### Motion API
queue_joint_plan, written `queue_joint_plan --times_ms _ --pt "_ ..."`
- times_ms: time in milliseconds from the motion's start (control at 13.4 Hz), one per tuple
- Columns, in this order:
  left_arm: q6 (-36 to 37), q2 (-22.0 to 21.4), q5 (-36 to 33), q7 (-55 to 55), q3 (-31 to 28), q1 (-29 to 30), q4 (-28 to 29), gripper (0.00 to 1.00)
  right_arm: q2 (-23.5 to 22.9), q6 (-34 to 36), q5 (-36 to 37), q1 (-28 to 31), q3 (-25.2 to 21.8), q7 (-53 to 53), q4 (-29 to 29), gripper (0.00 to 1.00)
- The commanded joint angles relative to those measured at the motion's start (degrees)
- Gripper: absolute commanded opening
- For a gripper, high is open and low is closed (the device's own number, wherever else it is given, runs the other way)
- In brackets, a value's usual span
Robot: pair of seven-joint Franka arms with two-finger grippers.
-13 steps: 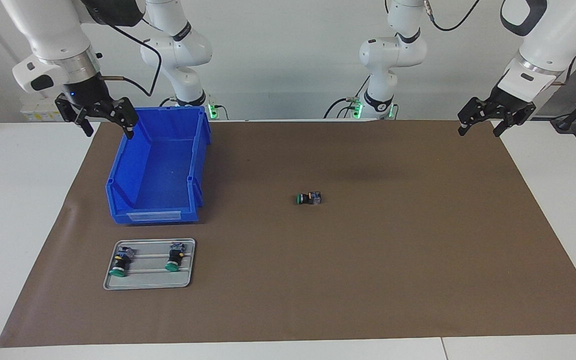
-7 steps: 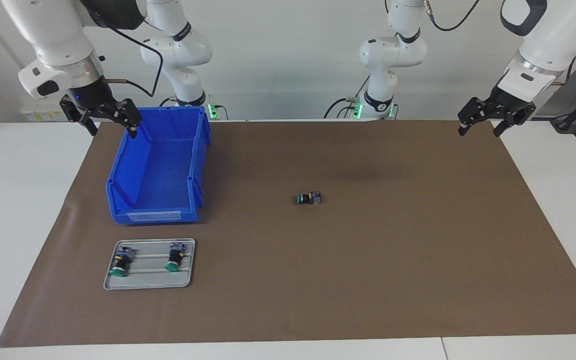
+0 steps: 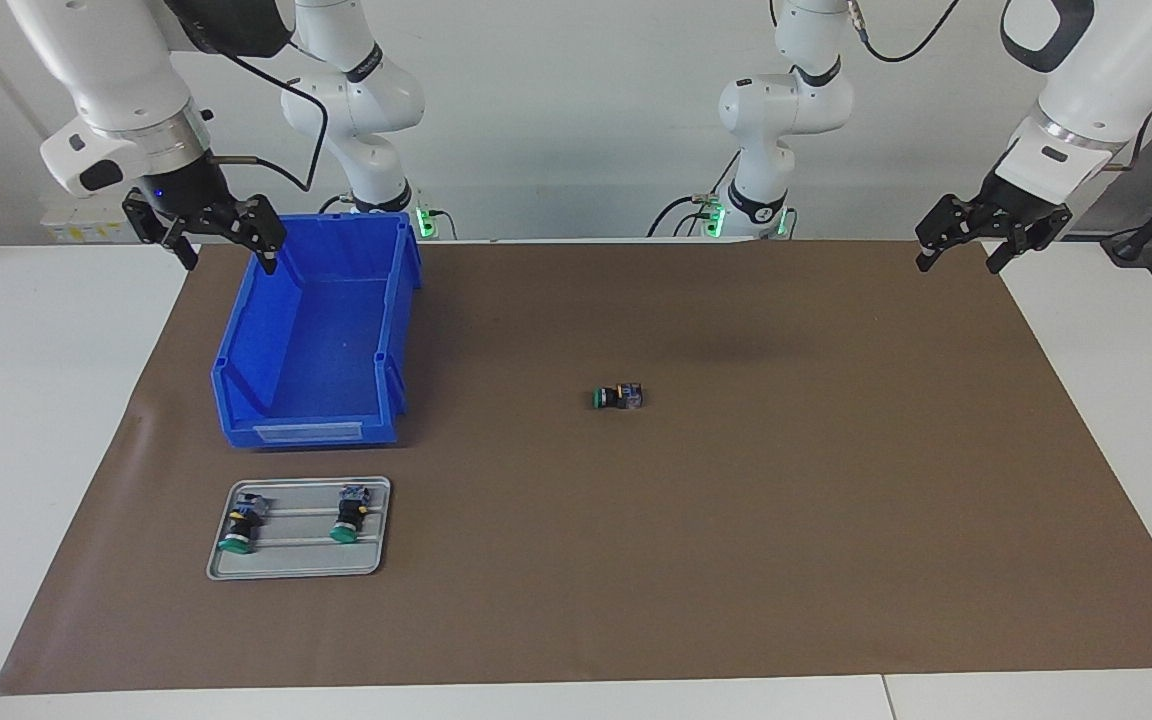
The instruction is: Place and press button with both arms
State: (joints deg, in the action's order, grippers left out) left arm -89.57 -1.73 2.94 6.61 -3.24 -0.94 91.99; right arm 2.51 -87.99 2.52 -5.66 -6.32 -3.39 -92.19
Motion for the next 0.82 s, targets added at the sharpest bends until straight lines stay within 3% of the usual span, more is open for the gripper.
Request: queue_joint_plan --times_ms 0,746 --pt "-0.95 -1.87 0.13 -0.37 0.16 0.33 2.32 1.00 0.65 1.59 -1.64 0.47 0.25 1.90 0.43 1.00" --pt "-0.95 -1.87 0.13 -0.37 0.16 0.33 2.32 1.00 0.91 1.42 -1.64 0.30 0.34 1.55 -0.01 1.00"
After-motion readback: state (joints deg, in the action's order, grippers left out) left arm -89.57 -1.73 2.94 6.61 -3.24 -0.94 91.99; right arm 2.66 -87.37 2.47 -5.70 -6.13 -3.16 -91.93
